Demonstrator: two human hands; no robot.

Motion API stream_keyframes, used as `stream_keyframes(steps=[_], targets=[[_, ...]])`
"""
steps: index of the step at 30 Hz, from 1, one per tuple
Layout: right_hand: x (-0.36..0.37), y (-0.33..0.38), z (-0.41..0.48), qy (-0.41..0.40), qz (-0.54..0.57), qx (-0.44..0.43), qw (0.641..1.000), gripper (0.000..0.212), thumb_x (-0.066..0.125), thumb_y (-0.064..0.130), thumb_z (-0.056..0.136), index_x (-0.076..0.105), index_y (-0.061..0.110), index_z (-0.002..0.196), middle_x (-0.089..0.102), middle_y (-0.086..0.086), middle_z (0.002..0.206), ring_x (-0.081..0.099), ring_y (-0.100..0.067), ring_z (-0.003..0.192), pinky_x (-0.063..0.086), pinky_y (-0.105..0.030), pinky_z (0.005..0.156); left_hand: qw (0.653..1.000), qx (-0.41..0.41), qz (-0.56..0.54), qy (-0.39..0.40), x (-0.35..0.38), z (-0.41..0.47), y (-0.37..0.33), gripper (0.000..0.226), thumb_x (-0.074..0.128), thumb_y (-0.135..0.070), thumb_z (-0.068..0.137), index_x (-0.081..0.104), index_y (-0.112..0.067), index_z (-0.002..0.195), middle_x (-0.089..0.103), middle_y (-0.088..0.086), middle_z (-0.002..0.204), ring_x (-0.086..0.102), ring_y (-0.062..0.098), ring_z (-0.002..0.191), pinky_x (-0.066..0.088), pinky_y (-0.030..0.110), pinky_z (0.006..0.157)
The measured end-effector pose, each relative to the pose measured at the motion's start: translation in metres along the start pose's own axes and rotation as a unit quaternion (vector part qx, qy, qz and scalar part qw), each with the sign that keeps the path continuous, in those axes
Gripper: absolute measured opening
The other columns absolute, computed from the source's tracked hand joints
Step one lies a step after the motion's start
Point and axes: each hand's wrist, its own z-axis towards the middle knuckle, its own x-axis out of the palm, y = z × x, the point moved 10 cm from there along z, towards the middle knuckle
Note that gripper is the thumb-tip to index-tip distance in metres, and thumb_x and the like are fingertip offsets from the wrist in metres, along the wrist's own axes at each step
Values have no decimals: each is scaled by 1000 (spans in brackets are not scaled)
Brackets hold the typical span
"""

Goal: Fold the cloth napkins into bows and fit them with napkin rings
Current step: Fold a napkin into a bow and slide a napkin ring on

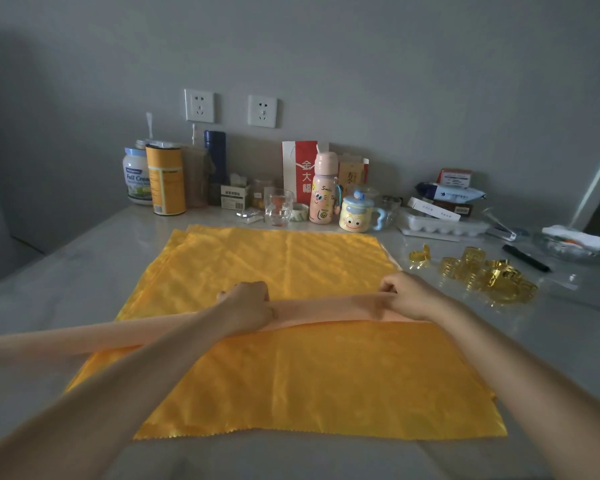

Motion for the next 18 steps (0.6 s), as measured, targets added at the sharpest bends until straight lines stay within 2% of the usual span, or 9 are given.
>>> stream_keyframes(steps=[3,5,8,10,12,13,15,16,18], targets=[[0,-9,13,-14,-12,23,1000,7,55,15,90,61,13,89,52,-5,123,47,-16,117,34,-23,70,997,31,40,-57,-9,5,-17,29,49,-24,92,45,-19,120,48,4,127,40,23,120,30,35,95],[2,-9,16,-14,-29,26,999,3,56,17,89,58,16,89,47,-8,135,45,-16,123,33,-22,76,982,108,103,-112,-18,4,-41,33,54,-15,88,46,-23,120,43,2,128,36,22,122,30,32,97],[0,-3,15,-10,-30,22,999,12,55,16,90,63,11,96,58,-5,118,44,-17,124,37,-24,77,978,153,122,-71,-4,4,-63,32,50,-6,89,54,-21,117,45,3,125,45,22,117,38,30,89],[-4,8,7,1,-46,14,999,14,54,16,89,64,10,99,59,0,102,46,-14,120,39,-21,70,991,103,80,-17,5,10,-56,30,46,-8,90,60,-18,116,50,4,123,54,24,110,46,33,87],[-11,26,-8,31,-62,-3,998,13,55,19,88,62,10,95,60,2,91,54,-7,95,34,-15,60,998,59,-10,10,4,14,-48,27,46,-16,91,65,-12,111,58,7,117,57,26,105,49,33,88],[-13,36,-18,51,-56,-6,997,12,56,20,87,61,11,93,60,2,88,52,-3,82,33,-14,58,997,46,-52,36,5,17,-47,27,47,-20,93,66,-7,107,61,10,113,59,26,100,50,29,84],[-12,60,-36,91,16,-8,996,8,60,21,84,62,15,89,63,1,86,53,-7,72,37,-18,59,987,19,-137,81,10,22,-41,26,46,-19,94,64,0,96,63,19,95,57,25,73,47,21,61],[-10,74,-48,117,90,-1,989,7,62,22,83,62,17,87,63,2,84,55,-9,72,39,-21,60,980,9,-170,103,12,21,-37,28,46,-21,93,63,0,89,61,17,81,50,23,59,41,23,52],[2,106,-67,164,219,6,962,6,64,21,82,63,17,86,63,4,79,56,-10,72,42,-20,59,962,-21,-244,122,13,20,-31,42,42,-35,93,59,-4,72,53,6,58,39,18,46,33,21,49]])
